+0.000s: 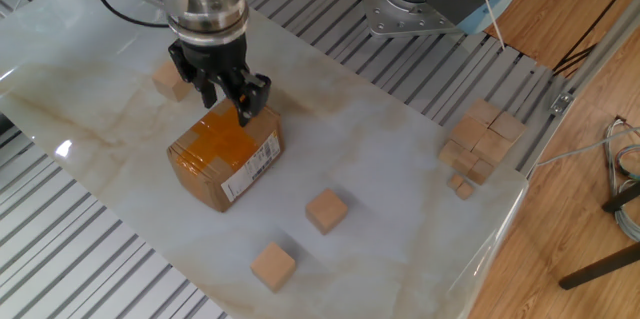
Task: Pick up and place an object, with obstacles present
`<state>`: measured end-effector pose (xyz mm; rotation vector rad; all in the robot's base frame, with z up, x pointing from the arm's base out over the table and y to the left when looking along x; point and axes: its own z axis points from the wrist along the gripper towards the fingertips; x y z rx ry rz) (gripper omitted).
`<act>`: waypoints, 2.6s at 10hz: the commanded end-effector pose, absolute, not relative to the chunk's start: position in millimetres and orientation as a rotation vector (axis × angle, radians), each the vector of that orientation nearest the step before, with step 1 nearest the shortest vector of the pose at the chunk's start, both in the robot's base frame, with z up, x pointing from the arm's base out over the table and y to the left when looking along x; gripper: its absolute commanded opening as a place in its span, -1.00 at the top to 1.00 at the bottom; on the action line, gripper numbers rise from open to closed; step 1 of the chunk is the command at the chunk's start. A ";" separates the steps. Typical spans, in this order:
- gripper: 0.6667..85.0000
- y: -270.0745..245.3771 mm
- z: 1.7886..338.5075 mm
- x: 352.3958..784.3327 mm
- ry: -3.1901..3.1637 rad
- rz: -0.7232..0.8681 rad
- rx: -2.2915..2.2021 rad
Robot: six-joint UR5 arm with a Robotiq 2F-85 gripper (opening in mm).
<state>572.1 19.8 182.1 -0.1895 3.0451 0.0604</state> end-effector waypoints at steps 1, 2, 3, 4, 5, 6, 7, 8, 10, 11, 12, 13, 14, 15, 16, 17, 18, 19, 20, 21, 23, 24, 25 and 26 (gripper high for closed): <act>-0.31 62.5 179.6 597.6 3.040 0.110 -0.172; -0.31 59.8 180.8 600.4 3.036 0.076 -0.187; -0.31 61.0 180.5 596.4 3.049 0.084 -0.221; -0.31 61.0 180.2 592.4 3.063 0.085 -0.230; -0.31 59.8 180.2 593.2 3.061 0.078 -0.227; -0.35 59.6 176.0 592.8 3.048 0.080 -0.195; -0.37 74.2 165.8 605.9 3.040 0.083 -0.150; -0.37 96.2 149.9 627.4 3.025 0.104 -0.122; -0.35 123.2 127.1 650.9 3.046 0.091 -0.089; -0.34 125.2 127.0 647.4 3.059 0.103 -0.090; -0.35 128.0 126.8 641.7 3.078 0.121 -0.114; -0.37 127.2 126.5 637.8 3.094 0.118 -0.109; -0.44 120.3 126.5 631.4 3.102 0.114 -0.076; -0.47 126.7 116.3 635.7 3.104 0.113 -0.012; -0.49 143.7 101.5 649.7 3.091 0.128 0.032; -0.49 157.4 88.9 662.2 3.083 0.121 0.056; -0.49 148.3 88.3 660.6 3.091 0.067 0.061; -0.49 148.7 88.0 654.6 3.114 0.069 0.035; -0.51 149.1 88.0 651.4 3.126 0.071 0.028; -0.66 156.6 84.1 651.4 3.125 0.112 0.038; -0.75 178.0 57.1 668.1 3.096 0.103 0.074; -0.75 178.2 54.1 671.6 3.087 0.103 0.074; -0.75 180.6 54.1 669.3 3.096 0.117 0.072; -0.76 187.0 54.6 666.5 3.105 0.155 0.070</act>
